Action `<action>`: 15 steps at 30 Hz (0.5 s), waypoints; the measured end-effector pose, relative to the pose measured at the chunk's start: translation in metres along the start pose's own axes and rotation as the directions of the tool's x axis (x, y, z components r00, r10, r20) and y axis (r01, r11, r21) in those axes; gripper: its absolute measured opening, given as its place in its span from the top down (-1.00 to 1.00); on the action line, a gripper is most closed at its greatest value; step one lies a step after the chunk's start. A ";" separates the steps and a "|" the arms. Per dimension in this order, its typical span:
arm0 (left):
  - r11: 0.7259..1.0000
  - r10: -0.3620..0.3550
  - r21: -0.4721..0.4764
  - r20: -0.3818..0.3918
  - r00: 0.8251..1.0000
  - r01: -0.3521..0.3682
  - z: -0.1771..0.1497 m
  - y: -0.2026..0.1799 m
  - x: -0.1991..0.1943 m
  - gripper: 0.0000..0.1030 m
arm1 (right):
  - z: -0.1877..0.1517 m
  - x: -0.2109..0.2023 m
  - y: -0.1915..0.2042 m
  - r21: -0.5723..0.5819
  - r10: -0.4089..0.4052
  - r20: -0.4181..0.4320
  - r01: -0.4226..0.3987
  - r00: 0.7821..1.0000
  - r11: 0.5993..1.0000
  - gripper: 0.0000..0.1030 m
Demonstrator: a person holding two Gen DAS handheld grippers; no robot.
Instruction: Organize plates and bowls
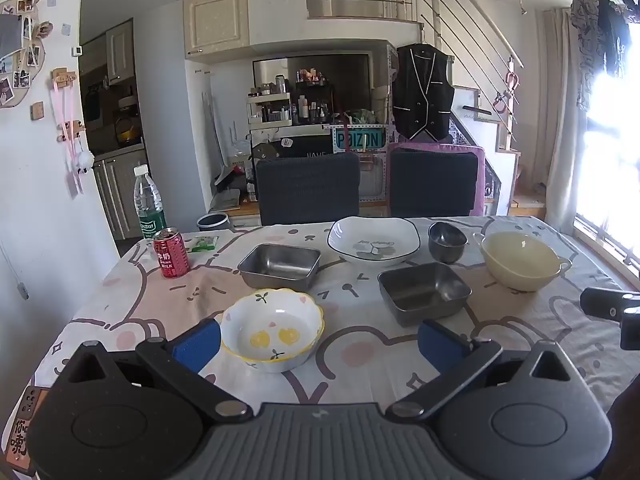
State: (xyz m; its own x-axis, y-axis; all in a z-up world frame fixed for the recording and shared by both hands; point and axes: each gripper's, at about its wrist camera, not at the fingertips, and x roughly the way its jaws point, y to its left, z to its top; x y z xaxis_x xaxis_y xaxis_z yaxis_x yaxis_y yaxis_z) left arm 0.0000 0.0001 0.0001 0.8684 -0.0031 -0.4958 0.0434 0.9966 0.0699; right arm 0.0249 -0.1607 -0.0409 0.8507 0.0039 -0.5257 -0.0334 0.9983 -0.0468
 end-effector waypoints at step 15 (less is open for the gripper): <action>1.000 0.001 0.001 -0.001 1.000 -0.001 0.000 0.000 0.000 -1.00 | 0.000 0.001 -0.001 -0.005 -0.003 -0.001 0.003 1.000 1.000 -1.00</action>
State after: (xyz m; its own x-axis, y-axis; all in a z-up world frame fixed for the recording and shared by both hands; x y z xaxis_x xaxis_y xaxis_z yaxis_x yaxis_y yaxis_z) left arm 0.0000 0.0001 0.0001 0.8678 -0.0023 -0.4969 0.0431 0.9966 0.0707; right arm 0.0258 -0.1611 -0.0412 0.8500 0.0009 -0.5267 -0.0338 0.9980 -0.0529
